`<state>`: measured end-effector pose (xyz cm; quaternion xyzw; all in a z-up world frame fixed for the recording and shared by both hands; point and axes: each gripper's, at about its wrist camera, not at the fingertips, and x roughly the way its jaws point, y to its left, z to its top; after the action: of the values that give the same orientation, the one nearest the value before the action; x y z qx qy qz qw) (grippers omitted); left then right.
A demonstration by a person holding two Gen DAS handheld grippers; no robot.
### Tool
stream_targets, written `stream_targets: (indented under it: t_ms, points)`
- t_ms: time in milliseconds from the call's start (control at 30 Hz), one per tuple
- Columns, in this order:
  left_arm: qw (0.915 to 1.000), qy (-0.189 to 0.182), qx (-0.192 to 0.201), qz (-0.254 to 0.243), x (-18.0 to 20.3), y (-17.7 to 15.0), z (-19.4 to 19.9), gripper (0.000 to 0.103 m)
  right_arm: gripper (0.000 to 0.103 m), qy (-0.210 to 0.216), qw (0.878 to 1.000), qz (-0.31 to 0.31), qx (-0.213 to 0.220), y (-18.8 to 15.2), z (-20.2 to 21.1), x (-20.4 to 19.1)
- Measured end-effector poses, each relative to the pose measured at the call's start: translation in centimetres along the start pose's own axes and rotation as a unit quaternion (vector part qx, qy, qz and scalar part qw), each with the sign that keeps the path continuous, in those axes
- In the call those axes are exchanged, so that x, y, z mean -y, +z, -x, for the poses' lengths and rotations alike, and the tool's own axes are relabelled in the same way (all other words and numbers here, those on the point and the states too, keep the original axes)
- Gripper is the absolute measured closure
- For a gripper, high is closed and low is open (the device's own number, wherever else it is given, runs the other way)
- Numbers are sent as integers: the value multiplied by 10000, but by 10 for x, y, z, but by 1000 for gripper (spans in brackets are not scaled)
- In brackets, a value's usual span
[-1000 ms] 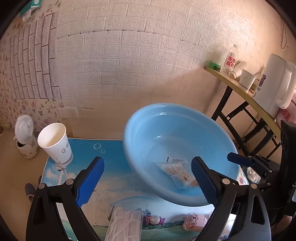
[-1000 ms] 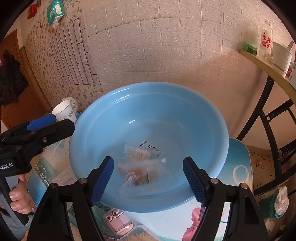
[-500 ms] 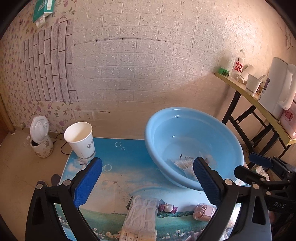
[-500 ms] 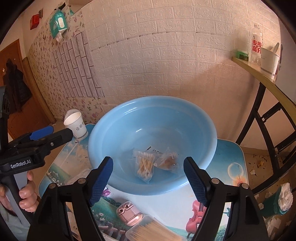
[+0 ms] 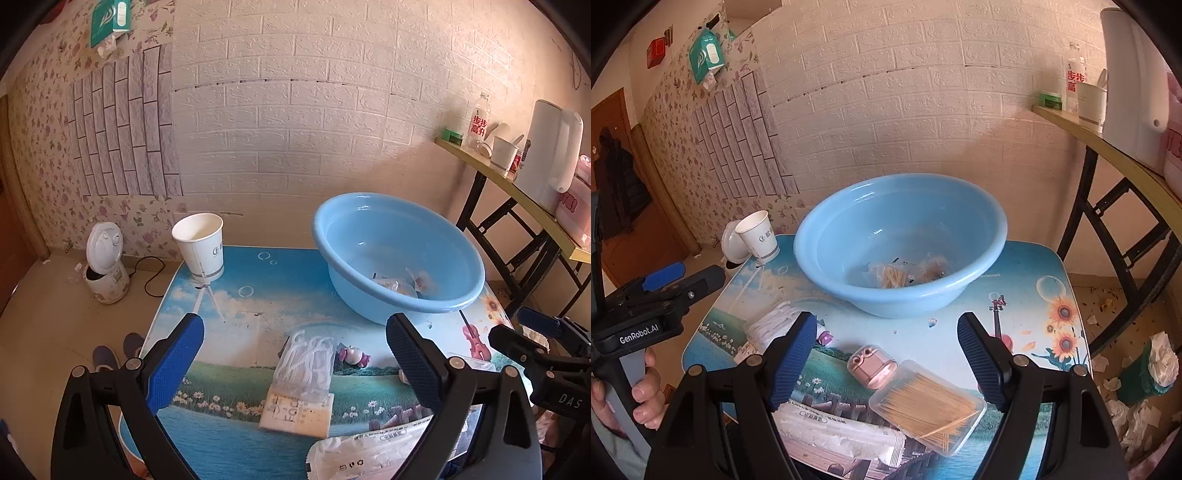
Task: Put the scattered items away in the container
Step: 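Withdraw both tools from the basin back over the table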
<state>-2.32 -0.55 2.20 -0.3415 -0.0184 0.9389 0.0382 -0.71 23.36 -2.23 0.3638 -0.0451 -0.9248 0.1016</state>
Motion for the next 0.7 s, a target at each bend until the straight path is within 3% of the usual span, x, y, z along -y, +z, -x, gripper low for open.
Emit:
stream_targets:
  t_ms: [167,700]
  points:
    - [9999,-115,-22,100,-2,-13,11,3,23,-47,9997,-212,53,-18,13,-5]
    - [9998,-146,-150,18,3,-57,39,0,23,-59,10000,4,-72,-58,37,-26]
